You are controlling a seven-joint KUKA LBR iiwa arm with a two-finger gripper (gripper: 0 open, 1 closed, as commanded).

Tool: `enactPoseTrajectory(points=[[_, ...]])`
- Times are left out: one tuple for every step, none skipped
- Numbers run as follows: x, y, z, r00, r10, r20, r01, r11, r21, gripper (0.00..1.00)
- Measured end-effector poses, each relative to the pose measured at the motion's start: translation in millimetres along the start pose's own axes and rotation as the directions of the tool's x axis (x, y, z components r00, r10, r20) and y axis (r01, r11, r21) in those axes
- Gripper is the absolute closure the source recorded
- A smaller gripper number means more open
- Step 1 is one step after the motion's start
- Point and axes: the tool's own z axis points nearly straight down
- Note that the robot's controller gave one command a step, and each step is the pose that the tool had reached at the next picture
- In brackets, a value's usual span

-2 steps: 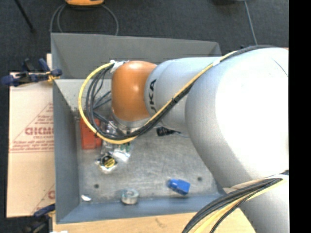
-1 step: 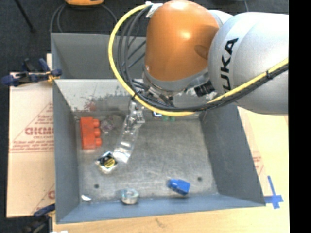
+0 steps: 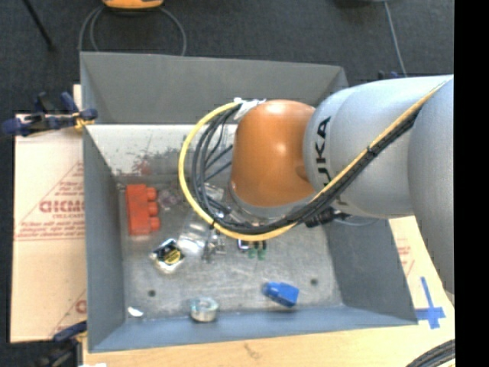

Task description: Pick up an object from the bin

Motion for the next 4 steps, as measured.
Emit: enactPoseTrajectory(points=[[-1.3,5.1,32.3,0.999,0.049,0.004,-0.049,0.999,-0.002,1.00],[-0.6,6.7,9.1,0.999,0.047,0.010,-0.047,0.999,-0.004,1.00],[-7.0,10.7,18.1,0.993,0.116,0.011,-0.116,0.993,-0.005,1.00],[-10.7,5.0,15.6,0.992,0.129,0.013,-0.129,0.992,-0.006,1.00]])
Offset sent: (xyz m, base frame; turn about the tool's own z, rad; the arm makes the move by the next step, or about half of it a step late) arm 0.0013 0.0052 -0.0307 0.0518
